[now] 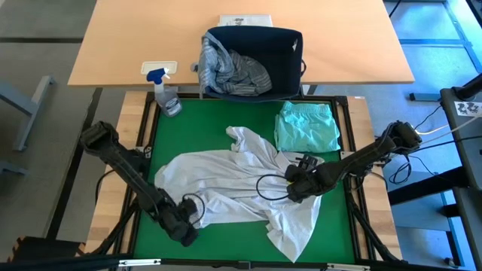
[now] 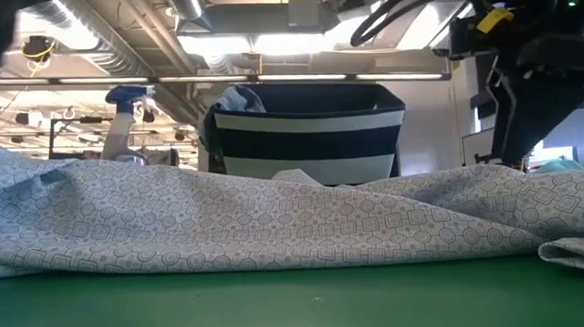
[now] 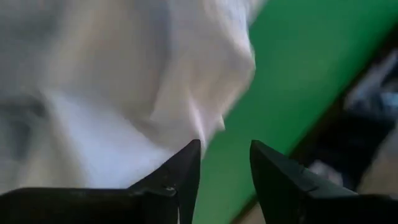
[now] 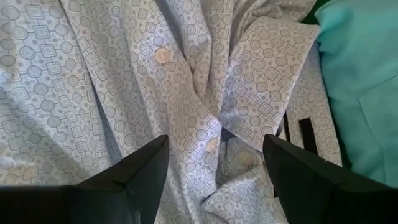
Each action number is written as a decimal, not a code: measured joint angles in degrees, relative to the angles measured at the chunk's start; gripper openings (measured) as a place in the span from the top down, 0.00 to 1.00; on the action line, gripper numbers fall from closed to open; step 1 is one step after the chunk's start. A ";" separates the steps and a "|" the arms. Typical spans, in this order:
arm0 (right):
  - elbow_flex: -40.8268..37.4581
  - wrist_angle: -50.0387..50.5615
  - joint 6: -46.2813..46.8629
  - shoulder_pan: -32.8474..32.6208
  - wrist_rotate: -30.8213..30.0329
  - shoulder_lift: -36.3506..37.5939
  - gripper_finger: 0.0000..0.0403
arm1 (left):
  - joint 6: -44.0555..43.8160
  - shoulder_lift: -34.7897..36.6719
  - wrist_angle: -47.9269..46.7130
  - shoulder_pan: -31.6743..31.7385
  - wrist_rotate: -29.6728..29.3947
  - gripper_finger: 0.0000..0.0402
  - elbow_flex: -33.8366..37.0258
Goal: Fold laundry
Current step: Fold the white polo shirt
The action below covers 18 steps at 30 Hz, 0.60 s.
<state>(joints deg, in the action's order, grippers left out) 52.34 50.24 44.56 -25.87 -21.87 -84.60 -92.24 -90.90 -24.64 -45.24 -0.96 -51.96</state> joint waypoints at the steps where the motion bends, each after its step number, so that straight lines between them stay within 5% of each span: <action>1: 0.00 0.06 -0.08 0.00 0.00 0.00 0.35 | 0.42 -0.44 1.17 -0.34 2.42 0.67 0.00; 6: 0.00 0.37 -1.73 0.00 -0.38 0.02 0.35 | -2.12 -0.43 2.26 -2.82 4.89 0.69 -0.57; 12: 0.00 0.32 -3.05 0.00 -2.51 0.02 0.35 | -9.82 -3.06 -2.04 -5.55 -8.89 0.71 -0.57; 18: 0.00 0.20 -3.00 0.00 -2.60 0.04 0.35 | -8.61 -7.55 -1.85 -5.61 -13.23 0.73 -0.59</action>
<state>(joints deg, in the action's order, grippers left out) 52.34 50.44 41.56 -25.87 -24.47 -84.55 -100.86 -98.46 -26.50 -50.85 -14.19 -52.56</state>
